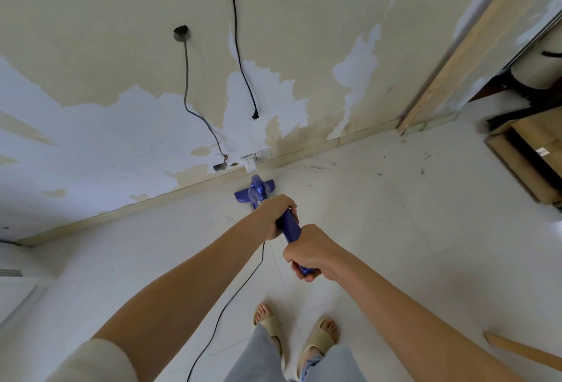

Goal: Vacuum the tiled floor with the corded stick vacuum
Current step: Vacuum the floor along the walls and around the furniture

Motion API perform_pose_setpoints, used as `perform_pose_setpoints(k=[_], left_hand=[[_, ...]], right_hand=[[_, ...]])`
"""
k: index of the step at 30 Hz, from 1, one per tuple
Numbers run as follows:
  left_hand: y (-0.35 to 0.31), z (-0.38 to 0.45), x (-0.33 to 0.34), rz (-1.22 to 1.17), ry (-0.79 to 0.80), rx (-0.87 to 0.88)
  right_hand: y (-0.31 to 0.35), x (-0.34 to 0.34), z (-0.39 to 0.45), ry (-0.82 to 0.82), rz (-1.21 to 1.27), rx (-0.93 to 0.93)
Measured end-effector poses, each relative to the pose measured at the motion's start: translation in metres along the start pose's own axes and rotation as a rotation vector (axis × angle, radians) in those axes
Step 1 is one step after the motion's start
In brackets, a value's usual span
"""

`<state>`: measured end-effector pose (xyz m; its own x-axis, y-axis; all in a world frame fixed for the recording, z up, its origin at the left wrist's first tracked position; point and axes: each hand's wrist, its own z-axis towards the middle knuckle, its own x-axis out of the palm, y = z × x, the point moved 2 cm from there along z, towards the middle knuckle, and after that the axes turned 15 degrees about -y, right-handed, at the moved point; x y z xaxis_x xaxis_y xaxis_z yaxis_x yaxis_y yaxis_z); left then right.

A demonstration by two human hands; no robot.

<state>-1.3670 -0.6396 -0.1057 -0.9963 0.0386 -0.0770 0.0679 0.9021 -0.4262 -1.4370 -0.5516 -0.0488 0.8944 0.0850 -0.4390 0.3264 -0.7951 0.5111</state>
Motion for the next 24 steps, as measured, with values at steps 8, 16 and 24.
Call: perform_pose_setpoints(k=[8,16,24], left_hand=[[0.006,0.021,0.007,0.072,-0.093,0.057],[0.032,0.016,0.005,0.043,-0.117,0.041],[0.01,-0.007,-0.014,-0.096,0.016,-0.045]], right_hand=[[-0.014,0.017,0.019,-0.018,0.04,0.049],[-0.034,0.025,0.003,-0.036,0.006,0.059],[0.0,0.012,-0.017,0.035,0.022,-0.012]])
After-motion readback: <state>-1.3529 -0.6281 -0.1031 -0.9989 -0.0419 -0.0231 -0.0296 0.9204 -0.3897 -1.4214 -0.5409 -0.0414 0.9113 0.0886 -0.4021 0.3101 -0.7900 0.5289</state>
